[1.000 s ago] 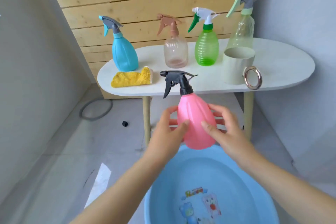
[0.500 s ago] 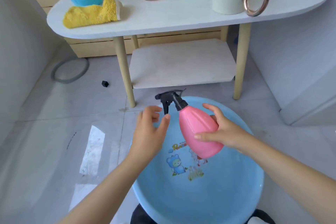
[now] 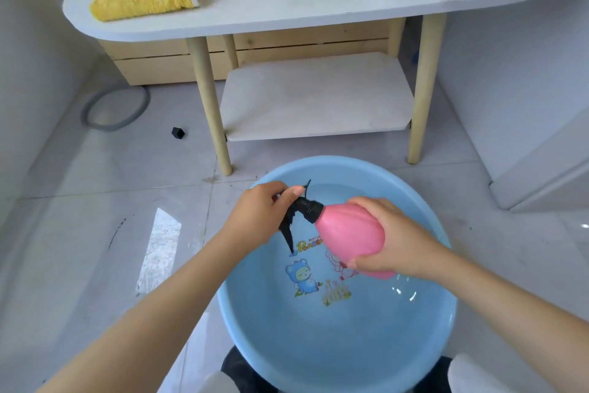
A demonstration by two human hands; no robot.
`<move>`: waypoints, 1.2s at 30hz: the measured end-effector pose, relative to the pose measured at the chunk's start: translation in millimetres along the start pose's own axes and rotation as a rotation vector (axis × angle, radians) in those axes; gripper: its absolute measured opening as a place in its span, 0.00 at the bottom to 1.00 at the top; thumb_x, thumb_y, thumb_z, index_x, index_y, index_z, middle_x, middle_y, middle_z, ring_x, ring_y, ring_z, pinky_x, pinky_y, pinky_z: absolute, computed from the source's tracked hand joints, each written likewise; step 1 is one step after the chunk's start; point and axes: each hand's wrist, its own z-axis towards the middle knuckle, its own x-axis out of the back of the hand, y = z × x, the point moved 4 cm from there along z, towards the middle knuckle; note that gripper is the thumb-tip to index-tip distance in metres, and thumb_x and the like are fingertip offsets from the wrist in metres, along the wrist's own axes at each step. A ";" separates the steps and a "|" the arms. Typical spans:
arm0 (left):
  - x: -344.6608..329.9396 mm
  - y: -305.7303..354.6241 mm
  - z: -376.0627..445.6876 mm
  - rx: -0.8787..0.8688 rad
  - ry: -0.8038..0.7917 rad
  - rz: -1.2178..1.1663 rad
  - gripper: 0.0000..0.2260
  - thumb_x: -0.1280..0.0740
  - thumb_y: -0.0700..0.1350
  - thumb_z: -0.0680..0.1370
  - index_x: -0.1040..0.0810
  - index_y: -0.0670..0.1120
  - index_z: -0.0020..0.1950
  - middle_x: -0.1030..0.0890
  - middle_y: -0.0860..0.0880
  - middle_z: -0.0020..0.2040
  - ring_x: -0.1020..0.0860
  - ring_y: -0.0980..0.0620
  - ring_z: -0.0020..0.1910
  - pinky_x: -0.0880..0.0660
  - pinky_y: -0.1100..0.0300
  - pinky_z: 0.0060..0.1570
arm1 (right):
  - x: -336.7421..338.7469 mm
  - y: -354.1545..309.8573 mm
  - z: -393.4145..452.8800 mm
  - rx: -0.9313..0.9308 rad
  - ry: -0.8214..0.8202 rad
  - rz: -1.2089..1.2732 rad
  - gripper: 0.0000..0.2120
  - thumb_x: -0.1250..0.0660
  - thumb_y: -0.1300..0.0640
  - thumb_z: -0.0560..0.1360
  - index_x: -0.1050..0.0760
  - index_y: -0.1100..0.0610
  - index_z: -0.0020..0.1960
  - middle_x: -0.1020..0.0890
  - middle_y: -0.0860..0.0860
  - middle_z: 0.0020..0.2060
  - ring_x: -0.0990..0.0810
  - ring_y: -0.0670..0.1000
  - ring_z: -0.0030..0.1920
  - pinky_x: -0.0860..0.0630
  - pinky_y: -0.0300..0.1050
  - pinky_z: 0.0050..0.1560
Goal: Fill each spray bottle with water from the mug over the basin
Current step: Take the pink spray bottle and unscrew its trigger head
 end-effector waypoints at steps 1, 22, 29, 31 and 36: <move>-5.0 -3.0 1.0 0.082 -0.046 -0.062 0.15 0.40 0.53 0.81 0.23 0.44 0.45 0.19 0.46 0.33 0.24 0.52 0.26 0.27 0.61 0.23 | 3.4 -1.1 1.7 0.040 0.062 -0.162 0.43 0.21 0.43 0.56 0.37 0.40 0.67 0.33 0.41 0.61 0.33 0.46 0.60 0.33 0.43 0.60; -0.3 -35.9 -7.3 0.239 -0.014 -0.299 0.20 0.35 0.57 0.77 0.22 0.38 0.48 0.17 0.45 0.38 0.19 0.49 0.34 0.20 0.58 0.41 | -7.8 -2.2 3.8 0.155 -0.004 -0.206 0.49 0.21 0.41 0.58 0.43 0.37 0.72 0.38 0.34 0.63 0.38 0.39 0.63 0.38 0.34 0.62; -2.5 -44.3 -6.7 0.419 0.051 -0.354 0.19 0.41 0.54 0.81 0.26 0.41 0.40 0.21 0.47 0.24 0.23 0.49 0.26 0.26 0.63 0.27 | -8.6 1.4 1.1 0.283 0.213 -0.367 0.47 0.21 0.43 0.57 0.39 0.44 0.72 0.32 0.44 0.65 0.35 0.47 0.64 0.42 0.40 0.64; 7.8 -49.7 -2.6 0.439 0.108 -0.339 0.19 0.42 0.55 0.81 0.27 0.41 0.38 0.23 0.48 0.22 0.25 0.48 0.26 0.28 0.62 0.26 | -5.8 8.1 0.0 0.264 0.252 -0.374 0.47 0.21 0.44 0.57 0.37 0.46 0.71 0.31 0.45 0.65 0.33 0.50 0.64 0.40 0.41 0.63; 24.0 -62.1 -4.2 0.371 0.179 -0.311 0.18 0.43 0.54 0.81 0.29 0.42 0.40 0.24 0.49 0.24 0.26 0.53 0.21 0.31 0.62 0.26 | -0.8 37.0 -2.8 0.017 0.207 -0.154 0.48 0.19 0.45 0.57 0.38 0.45 0.71 0.33 0.41 0.64 0.33 0.47 0.64 0.35 0.41 0.63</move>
